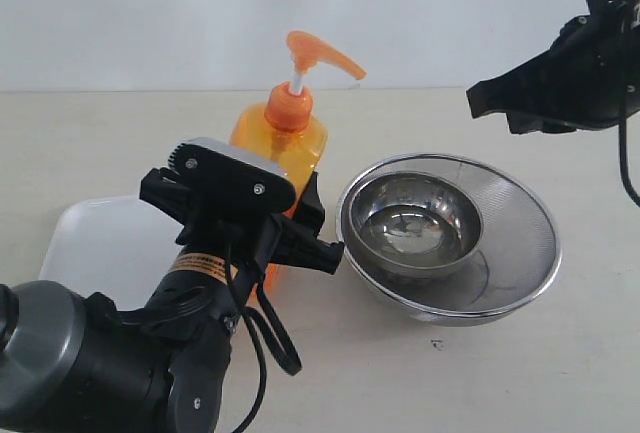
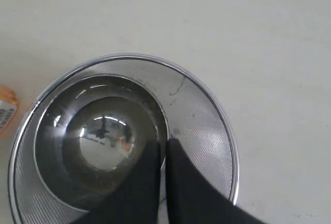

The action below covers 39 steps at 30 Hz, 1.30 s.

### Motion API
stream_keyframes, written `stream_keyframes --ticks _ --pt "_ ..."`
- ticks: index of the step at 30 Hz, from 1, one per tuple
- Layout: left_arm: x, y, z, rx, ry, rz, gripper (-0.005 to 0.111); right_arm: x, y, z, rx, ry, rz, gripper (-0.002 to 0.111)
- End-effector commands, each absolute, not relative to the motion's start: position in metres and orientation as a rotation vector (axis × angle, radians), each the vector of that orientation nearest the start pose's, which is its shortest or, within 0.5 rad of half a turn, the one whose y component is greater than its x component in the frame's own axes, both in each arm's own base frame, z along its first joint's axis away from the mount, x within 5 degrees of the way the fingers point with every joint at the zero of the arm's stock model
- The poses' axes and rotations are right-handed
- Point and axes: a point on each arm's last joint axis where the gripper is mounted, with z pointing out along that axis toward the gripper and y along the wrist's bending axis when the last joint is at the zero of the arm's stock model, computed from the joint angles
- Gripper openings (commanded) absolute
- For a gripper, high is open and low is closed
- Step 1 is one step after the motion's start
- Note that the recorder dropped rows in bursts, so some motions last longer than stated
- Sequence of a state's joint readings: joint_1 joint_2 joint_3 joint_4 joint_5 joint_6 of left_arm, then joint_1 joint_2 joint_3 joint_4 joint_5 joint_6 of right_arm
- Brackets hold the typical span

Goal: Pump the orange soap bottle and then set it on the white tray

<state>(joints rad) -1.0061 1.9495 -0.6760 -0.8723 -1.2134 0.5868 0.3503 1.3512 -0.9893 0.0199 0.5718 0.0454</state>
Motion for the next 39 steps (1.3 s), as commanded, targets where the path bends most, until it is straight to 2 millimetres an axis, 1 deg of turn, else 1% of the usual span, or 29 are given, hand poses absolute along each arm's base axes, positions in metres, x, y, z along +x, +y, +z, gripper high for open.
stream_keyframes --ticks 1,7,10,12,15,21,27,30,39 --pt "0.223 -0.232 0.141 0.443 1.601 0.106 0.005 0.264 0.097 0.297 -0.349 2.377 0.204 0.0" --pt "0.223 -0.232 0.141 0.467 1.594 0.128 0.005 0.265 0.1 0.299 -0.329 2.363 0.251 0.0" --pt "0.223 -0.232 0.141 0.479 1.591 0.14 0.005 0.264 0.104 0.3 -0.314 2.358 0.33 0.0" --pt "0.223 -0.232 0.141 0.486 1.589 0.146 0.005 0.263 0.108 0.303 -0.34 2.353 0.383 0.0" --pt "0.223 -0.232 0.141 0.496 1.586 0.156 0.005 0.263 0.113 0.313 -0.355 2.334 0.448 0.0" --pt "0.223 -0.232 0.141 0.513 1.582 0.174 0.005 0.264 0.117 0.337 -0.38 2.323 0.484 0.0" --pt "0.223 -0.232 0.141 0.523 1.58 0.186 0.005 0.261 0.121 0.351 -0.431 2.313 0.549 0.0" --pt "0.223 -0.232 0.141 0.531 1.577 0.194 0.005 0.261 0.124 0.353 -0.438 2.292 0.592 0.0" --pt "0.223 -0.232 0.141 0.556 1.57 0.218 0.005 0.259 0.126 0.354 -0.469 2.289 0.613 0.0"
